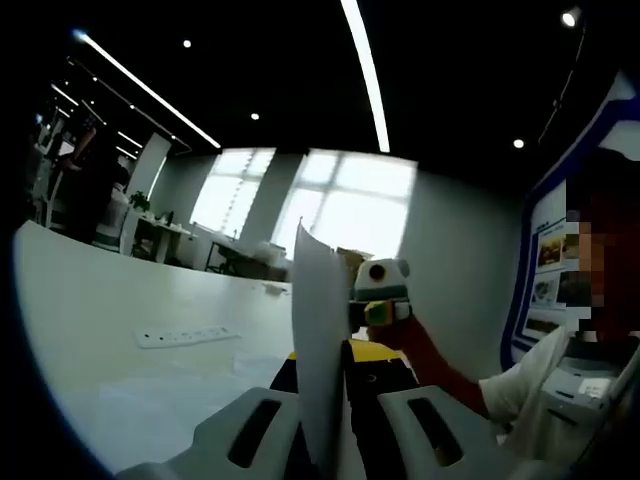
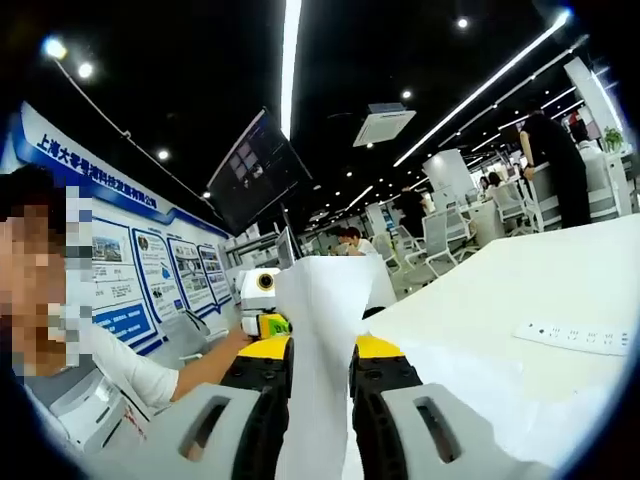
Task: Organize the stack of printing papers by aligning and flattening the scattered papers on the table
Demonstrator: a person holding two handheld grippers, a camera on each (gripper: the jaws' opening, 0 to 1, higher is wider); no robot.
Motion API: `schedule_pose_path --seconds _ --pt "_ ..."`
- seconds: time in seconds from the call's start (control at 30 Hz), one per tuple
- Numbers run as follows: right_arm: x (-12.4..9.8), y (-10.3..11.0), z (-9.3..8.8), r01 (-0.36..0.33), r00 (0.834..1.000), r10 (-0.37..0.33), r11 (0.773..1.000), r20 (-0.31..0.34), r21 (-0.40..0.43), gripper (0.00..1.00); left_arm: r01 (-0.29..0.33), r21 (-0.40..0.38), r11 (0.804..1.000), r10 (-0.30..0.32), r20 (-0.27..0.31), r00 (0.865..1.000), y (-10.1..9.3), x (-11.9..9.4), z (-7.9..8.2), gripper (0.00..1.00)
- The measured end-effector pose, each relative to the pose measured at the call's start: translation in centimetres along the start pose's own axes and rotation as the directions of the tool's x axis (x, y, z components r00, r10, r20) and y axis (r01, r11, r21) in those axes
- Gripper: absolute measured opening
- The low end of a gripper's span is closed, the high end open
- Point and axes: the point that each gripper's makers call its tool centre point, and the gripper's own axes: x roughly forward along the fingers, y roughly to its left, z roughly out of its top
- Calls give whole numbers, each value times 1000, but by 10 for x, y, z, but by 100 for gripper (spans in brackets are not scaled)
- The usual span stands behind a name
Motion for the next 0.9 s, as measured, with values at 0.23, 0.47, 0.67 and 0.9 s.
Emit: schedule_pose_path --seconds 0.23,0.47,0.67,0.9 --pt "2 -19 2 126 992 -127 991 -26 -49 24 -40 10 999 40 10 999 -8 -24 4 6" --pt "-3 -23 1 214 976 -217 974 -26 -78 31 -67 -8 998 67 23 997 -17 -47 11 6" --pt "-15 -35 -14 303 941 -313 948 -125 -93 32 -82 -6 997 82 42 996 -20 -58 13 6" --pt "-42 -41 -10 406 888 -433 896 -156 -179 38 -110 3 994 110 50 993 -23 -70 8 6"
